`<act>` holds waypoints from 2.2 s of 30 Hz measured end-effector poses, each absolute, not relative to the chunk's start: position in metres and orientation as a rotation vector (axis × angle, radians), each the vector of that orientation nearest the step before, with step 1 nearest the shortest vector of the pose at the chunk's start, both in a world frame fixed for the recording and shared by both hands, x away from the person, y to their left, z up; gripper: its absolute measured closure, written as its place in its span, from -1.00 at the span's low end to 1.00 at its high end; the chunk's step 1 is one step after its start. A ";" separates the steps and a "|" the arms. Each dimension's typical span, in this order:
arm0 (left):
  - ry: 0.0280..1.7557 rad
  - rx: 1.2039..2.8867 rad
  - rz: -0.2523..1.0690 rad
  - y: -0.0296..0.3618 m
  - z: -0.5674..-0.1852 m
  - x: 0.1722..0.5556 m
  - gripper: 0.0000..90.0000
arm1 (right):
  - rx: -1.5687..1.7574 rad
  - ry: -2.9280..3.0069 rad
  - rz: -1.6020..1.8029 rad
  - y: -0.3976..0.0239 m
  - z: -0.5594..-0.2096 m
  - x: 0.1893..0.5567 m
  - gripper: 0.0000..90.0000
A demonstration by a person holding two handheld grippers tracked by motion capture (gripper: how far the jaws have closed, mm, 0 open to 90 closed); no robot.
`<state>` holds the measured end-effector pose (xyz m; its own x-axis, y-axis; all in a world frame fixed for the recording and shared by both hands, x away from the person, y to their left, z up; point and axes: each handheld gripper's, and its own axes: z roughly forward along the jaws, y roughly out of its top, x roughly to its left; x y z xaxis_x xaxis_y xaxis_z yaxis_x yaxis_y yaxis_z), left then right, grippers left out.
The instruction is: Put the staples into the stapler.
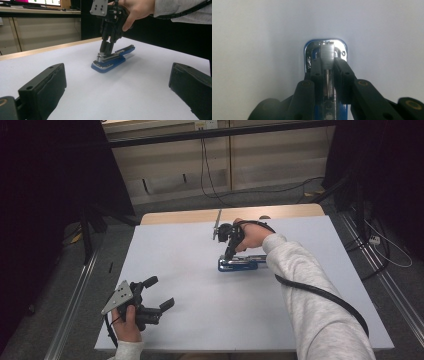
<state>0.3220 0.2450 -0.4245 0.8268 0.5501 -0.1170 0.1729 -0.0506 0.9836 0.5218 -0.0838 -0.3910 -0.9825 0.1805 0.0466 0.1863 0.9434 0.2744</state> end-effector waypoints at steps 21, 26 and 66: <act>0.575 1.634 0.328 0.244 -0.425 0.323 -0.97 | -0.290 -3.078 -0.448 -0.080 -0.395 0.523 0.57; 0.584 1.631 0.317 0.243 -0.426 0.323 -0.97 | -0.299 -3.071 -0.479 -0.081 -0.396 0.521 0.47; 0.669 1.725 0.202 0.198 -0.431 0.360 -0.96 | -1.059 -2.927 -1.077 -0.231 -0.403 0.460 -0.80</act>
<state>0.3596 0.1984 -0.4307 0.8186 0.5328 -0.2146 0.3245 -0.1206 0.9382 0.4598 -0.2313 -0.4030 -0.7829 0.6178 0.0740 0.5185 0.5820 0.6265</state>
